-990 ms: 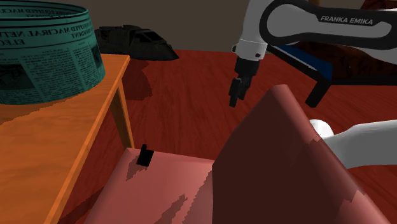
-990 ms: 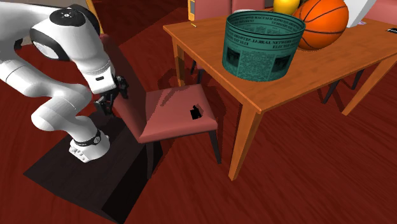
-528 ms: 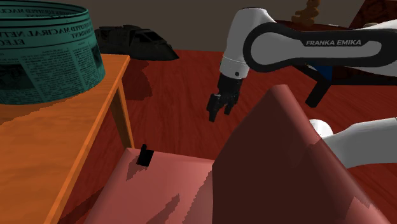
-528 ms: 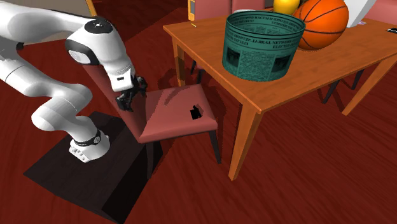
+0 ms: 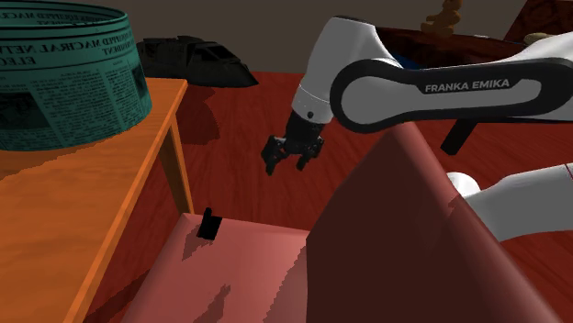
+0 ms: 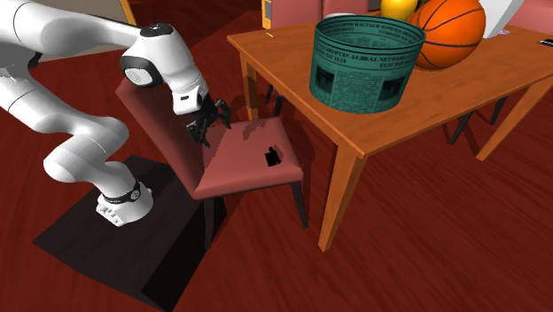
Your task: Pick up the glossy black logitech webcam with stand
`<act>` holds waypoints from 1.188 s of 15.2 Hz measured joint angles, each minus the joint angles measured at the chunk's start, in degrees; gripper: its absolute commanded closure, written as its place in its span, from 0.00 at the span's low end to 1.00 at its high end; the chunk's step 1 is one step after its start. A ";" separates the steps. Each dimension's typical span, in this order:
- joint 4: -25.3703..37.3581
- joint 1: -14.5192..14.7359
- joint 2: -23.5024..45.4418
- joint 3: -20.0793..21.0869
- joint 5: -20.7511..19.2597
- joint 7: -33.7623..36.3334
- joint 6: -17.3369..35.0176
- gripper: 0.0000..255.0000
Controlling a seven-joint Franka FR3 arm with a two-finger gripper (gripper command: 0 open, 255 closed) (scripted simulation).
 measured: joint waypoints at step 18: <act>19.75 -13.93 47.84 27.20 -31.78 58.39 25.82 0.00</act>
